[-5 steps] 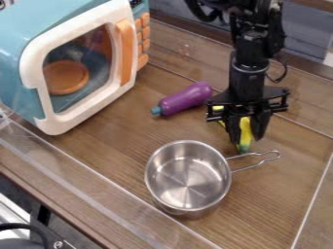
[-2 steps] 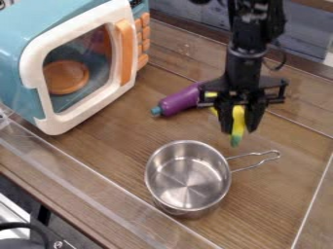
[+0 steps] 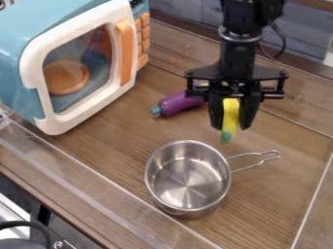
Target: Put the banana in the silver pot
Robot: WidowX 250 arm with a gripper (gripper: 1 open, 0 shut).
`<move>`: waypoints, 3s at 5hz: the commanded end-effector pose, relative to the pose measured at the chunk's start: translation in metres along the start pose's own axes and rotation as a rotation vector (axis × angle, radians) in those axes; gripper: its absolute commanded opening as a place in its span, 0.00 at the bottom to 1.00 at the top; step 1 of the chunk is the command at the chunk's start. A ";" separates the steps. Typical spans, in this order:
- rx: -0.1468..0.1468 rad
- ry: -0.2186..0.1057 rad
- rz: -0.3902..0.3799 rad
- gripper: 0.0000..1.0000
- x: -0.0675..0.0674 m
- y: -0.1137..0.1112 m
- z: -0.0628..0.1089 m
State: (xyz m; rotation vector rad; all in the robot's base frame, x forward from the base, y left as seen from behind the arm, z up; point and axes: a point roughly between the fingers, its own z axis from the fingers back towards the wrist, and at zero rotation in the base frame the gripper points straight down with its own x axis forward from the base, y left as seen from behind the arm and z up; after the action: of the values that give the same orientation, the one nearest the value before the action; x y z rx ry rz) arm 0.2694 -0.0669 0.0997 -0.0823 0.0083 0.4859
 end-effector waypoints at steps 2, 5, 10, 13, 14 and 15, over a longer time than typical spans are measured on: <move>-0.016 -0.023 -0.068 0.00 -0.028 0.014 0.018; 0.001 -0.011 -0.221 0.00 -0.052 0.028 0.006; 0.008 -0.004 -0.273 1.00 -0.054 0.036 -0.032; 0.004 -0.019 -0.278 1.00 -0.051 0.038 -0.052; 0.003 -0.014 -0.278 1.00 -0.050 0.039 -0.050; 0.002 -0.010 -0.279 1.00 -0.048 0.040 -0.047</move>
State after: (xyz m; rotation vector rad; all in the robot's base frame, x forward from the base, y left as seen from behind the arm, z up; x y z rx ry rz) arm 0.2005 -0.0573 0.0424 -0.0649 0.0263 0.2028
